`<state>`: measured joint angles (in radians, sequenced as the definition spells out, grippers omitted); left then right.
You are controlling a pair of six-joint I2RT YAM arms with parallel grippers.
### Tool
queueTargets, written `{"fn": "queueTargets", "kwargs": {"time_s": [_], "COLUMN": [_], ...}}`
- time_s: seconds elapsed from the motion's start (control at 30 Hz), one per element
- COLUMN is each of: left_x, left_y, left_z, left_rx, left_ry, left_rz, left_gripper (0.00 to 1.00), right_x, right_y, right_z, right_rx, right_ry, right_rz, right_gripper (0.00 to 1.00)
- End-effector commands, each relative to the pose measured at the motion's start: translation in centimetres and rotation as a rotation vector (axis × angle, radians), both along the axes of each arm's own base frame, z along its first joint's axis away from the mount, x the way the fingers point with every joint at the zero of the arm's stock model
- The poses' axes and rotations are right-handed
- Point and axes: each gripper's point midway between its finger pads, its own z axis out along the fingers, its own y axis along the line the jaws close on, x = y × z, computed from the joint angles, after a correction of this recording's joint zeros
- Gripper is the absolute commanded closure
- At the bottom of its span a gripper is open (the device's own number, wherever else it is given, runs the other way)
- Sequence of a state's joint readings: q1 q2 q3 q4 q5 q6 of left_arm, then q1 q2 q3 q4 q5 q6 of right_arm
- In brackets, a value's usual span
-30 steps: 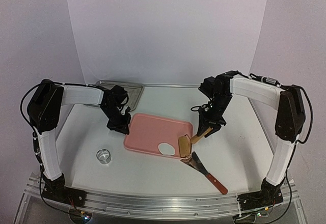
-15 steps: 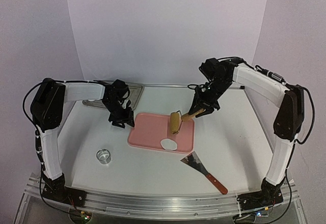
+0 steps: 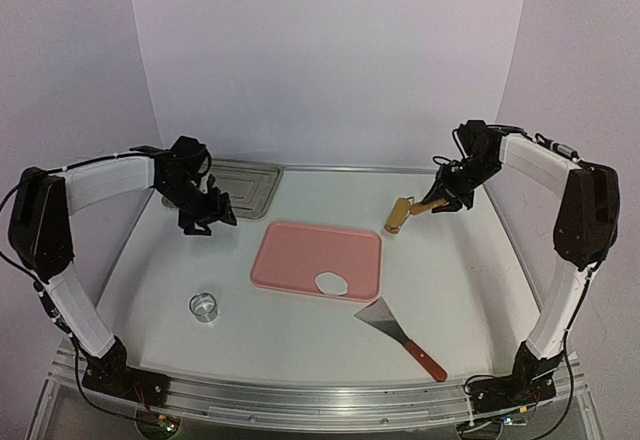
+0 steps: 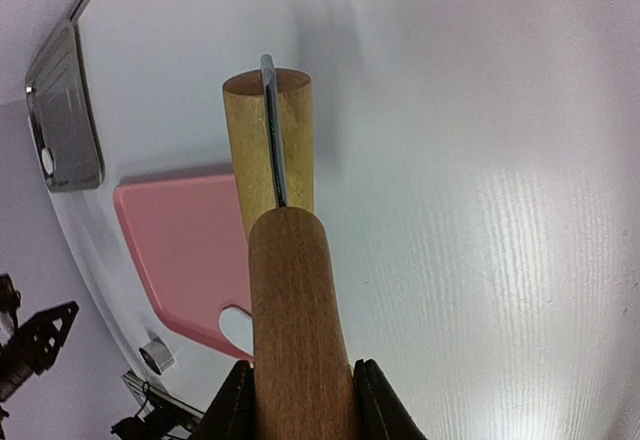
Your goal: Roll out the dumpling wrappers from the dough
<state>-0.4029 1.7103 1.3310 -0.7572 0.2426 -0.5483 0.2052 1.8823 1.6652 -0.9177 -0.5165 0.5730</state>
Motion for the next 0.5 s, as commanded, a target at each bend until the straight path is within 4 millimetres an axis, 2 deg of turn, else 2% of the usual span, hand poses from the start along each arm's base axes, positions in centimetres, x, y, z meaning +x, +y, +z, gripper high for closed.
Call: {"fn": "queueTargets", "kwargs": {"time_s": [0.0,0.07,0.17,0.37,0.47], "left_x": [-2.3,-3.4,-4.7,-5.3,-5.3], "left_y": [3.8,5.6,7.1,8.0,8.1], "left_z": [1.2,1.3,1.5,1.8,1.4], "left_rx": [-0.071,-0.089,-0.114,-0.121,-0.107], "left_ry": [0.039,0.047,0.044,0.050,0.065], "left_rz": [0.156,0.215,0.281,0.323,0.326], "left_gripper": [0.26,0.26,0.24,0.23,0.23], "right_x": [2.5,2.9,3.1,2.2,1.5], "right_y": [-1.9,-2.7,-3.6,-4.2,-5.0], "right_z": [2.2,1.4,0.0,-4.4,-6.0], "right_rx": [0.113,0.111,0.098,0.051,-0.003], "right_ry": [-0.141,-0.151,-0.161,-0.107,-0.088], "right_rz": [-0.076,-0.087,-0.095,-0.070,-0.063], "right_gripper": [1.00,1.00,1.00,1.00,0.91]}}
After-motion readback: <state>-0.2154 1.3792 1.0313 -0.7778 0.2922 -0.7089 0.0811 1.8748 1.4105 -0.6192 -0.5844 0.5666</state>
